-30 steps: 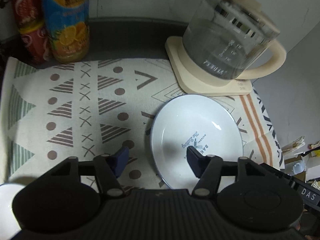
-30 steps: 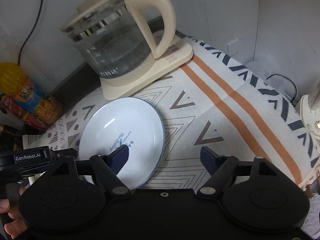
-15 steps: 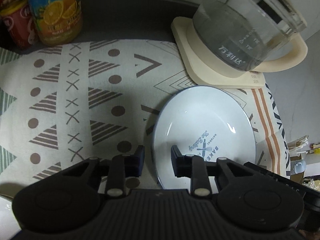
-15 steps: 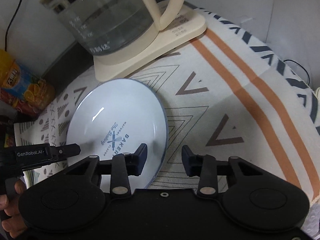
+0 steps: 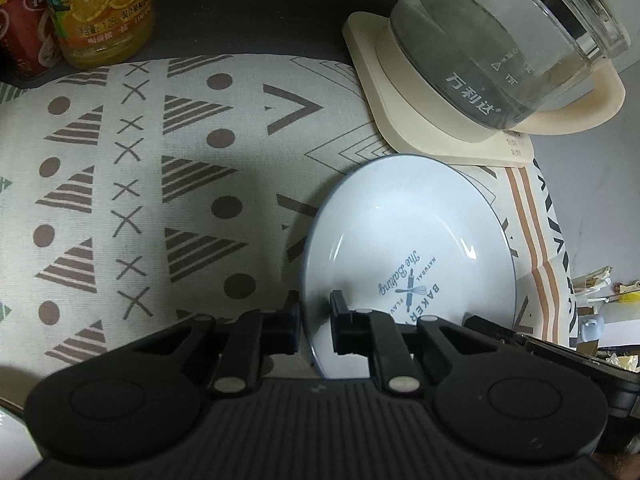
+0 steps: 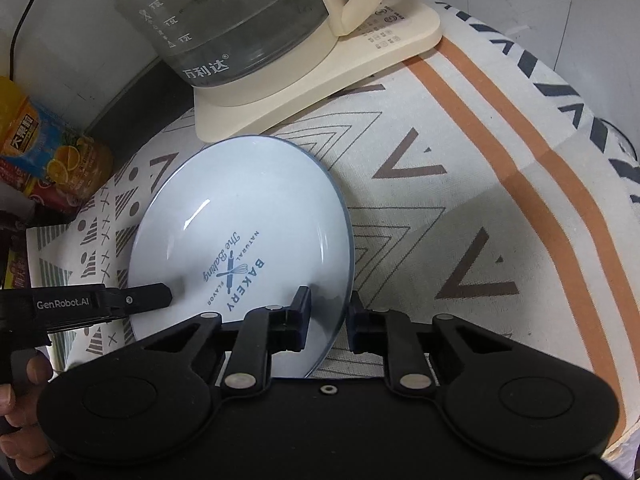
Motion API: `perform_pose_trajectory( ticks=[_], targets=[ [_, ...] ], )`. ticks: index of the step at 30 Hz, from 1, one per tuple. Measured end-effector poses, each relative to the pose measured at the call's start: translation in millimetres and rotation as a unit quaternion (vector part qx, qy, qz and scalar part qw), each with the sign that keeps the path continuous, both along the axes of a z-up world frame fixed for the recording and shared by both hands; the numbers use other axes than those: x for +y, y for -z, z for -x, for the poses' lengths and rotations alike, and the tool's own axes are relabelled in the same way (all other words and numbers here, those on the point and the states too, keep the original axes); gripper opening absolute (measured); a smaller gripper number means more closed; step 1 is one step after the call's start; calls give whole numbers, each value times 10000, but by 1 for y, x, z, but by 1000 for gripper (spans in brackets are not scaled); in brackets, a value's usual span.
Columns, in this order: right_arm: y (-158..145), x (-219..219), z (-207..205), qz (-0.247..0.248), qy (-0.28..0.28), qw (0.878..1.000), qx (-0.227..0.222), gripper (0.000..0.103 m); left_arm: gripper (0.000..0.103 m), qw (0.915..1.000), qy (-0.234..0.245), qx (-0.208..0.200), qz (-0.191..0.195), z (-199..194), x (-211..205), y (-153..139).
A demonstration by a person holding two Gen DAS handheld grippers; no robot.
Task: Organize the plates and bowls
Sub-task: 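Lift the 'BAKERY' plate with both grippers and carry it over the plate stack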
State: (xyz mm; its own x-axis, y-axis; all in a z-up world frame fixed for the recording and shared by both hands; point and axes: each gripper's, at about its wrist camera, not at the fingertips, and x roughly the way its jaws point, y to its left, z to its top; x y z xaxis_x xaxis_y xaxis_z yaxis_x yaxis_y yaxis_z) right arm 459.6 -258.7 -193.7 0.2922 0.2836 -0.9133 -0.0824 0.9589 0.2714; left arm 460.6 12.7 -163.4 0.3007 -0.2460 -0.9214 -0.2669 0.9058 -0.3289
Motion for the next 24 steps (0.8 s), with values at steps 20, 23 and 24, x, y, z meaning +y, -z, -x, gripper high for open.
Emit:
perform_pose_trajectory(
  ticks=[20,23,24],
  targets=[
    [-64,8,0,-254,-103,9941,-1054,11,13,9956,-205,-908,-49,5,15,-59],
    [-75,10,-1,-251,-154,9925,-1189,11,13,9944,-246,-1028,-48,4,17,-69],
    [-79,11,0,-257,-159,9919,-1234,11,13,9939,-260,-1069,-48,4,18,-73]
  ],
)
